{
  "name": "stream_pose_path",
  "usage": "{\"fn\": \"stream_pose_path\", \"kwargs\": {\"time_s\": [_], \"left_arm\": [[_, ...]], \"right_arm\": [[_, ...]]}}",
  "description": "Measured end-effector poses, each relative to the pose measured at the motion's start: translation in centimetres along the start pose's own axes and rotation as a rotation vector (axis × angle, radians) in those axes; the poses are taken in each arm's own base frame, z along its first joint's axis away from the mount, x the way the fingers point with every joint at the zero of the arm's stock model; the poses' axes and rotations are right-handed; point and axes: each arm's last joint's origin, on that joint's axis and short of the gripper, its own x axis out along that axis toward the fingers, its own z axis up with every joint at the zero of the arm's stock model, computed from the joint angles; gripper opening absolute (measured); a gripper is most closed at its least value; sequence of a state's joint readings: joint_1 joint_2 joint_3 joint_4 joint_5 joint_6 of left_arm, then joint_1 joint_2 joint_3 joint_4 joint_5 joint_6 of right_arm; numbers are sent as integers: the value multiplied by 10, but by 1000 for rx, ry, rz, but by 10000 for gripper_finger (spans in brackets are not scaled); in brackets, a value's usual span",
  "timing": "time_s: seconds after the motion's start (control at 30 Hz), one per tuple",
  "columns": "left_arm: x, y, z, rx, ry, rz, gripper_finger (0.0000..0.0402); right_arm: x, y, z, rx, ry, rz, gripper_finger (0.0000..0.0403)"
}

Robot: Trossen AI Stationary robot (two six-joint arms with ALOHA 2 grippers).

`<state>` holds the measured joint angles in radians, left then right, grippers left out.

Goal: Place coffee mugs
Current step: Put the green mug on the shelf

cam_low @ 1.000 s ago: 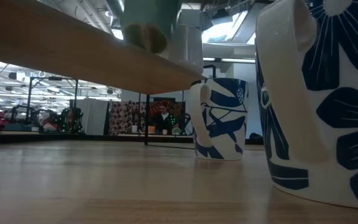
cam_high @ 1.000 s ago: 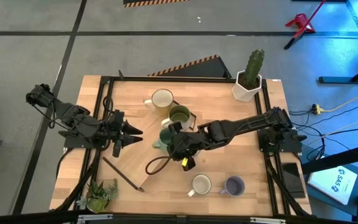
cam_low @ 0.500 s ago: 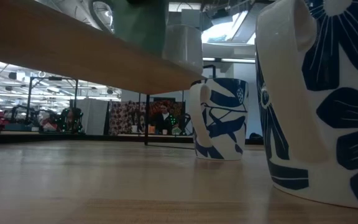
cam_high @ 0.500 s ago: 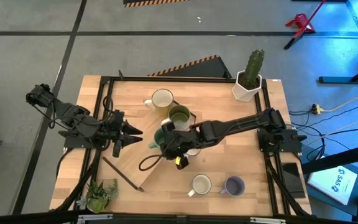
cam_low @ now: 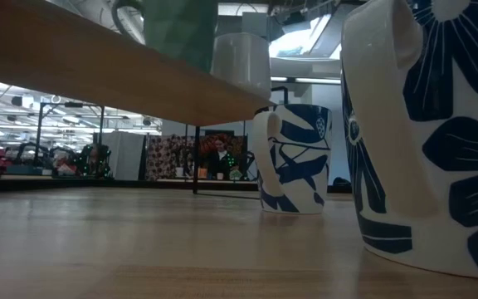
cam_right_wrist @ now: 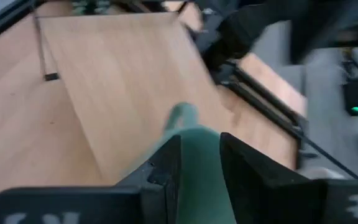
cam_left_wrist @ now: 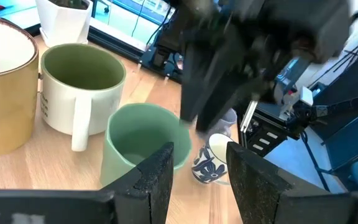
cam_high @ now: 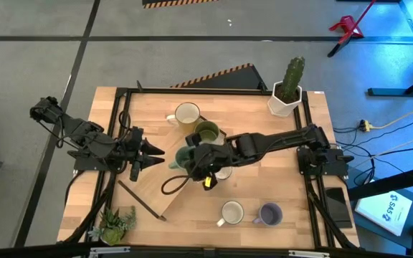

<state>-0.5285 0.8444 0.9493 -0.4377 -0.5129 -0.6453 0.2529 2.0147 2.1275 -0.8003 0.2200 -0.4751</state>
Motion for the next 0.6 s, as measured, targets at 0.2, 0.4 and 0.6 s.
{"fn": "stream_pose_path", "kwargs": {"time_s": [0.2,0.4,0.6], "left_arm": [[0,0,0,0,0,0,142],[0,0,0,0,0,0,142],[0,0,0,-7,1,-1,142]], "right_arm": [[-26,18,12,-37,53,38,58],[-9,44,-4,-46,156,136,13],[9,40,-20,-25,207,122,4]]}}
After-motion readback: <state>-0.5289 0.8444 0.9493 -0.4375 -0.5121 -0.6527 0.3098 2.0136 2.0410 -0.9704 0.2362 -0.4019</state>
